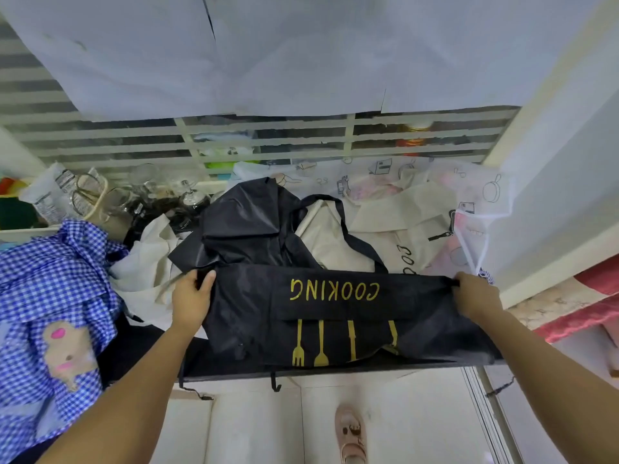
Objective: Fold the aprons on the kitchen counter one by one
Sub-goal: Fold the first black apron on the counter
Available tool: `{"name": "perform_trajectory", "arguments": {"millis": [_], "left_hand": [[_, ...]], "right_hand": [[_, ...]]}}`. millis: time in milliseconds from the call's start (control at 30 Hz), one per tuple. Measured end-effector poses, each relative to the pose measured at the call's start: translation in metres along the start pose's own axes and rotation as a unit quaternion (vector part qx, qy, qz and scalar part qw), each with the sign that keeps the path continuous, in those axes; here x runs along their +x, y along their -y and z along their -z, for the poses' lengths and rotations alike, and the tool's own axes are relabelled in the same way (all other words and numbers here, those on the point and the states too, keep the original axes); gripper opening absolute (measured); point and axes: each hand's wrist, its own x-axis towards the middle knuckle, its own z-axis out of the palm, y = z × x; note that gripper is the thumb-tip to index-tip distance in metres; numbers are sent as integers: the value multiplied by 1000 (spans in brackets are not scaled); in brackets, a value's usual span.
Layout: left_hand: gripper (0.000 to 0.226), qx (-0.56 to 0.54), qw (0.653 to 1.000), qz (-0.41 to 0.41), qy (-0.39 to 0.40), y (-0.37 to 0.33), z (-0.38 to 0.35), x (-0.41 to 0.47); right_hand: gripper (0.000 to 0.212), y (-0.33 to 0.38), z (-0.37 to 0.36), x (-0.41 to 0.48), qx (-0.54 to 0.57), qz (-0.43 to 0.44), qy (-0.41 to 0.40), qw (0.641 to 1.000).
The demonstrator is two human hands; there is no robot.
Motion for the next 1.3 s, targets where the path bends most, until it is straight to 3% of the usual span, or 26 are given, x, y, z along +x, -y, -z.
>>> {"name": "perform_trajectory", "arguments": {"millis": [67, 200, 267, 367, 433, 533, 600, 700, 900, 967, 1133, 1200, 1300], "left_hand": [[31, -49, 998, 42, 24, 2, 1, 1], [21, -138, 961, 151, 188, 16, 14, -1], [18, -135, 957, 162, 202, 24, 17, -3], [31, -108, 976, 131, 139, 29, 16, -2], [34, -85, 987, 96, 101, 22, 13, -6], [35, -165, 974, 126, 95, 10, 10, -13], [35, -222, 949, 186, 127, 6, 15, -17], [40, -203, 935, 229, 181, 20, 29, -32], [24, -164, 911, 278, 256, 51, 40, -86], [16, -188, 909, 275, 250, 48, 34, -100], [11, -220, 938, 225, 147, 29, 28, -107], [11, -170, 942, 208, 200, 24, 35, -103], [50, 2, 943, 156, 293, 23, 66, -87]], "right_hand": [[18, 0, 0, 0, 9, -6, -40, 999], [23, 2, 4, -8, -16, -15, -125, 992], [18, 16, 8, -24, 103, 8, -145, 984], [11, 49, 8, -71, 282, 63, -79, 954], [32, 72, -3, -115, 287, 173, 14, 942], [82, 88, -42, -154, 77, 358, 90, 926], [87, 85, -67, -153, 17, 340, 67, 938], [90, 80, -79, -143, 12, 271, 44, 961], [97, 75, -70, -133, -16, 253, 63, 965], [99, 73, -65, -130, -11, 250, 72, 965], [102, 67, -57, -124, -9, 240, 102, 965], [103, 60, -57, -122, -7, 224, 119, 967], [105, 49, -57, -119, -17, 209, 148, 967]]}}
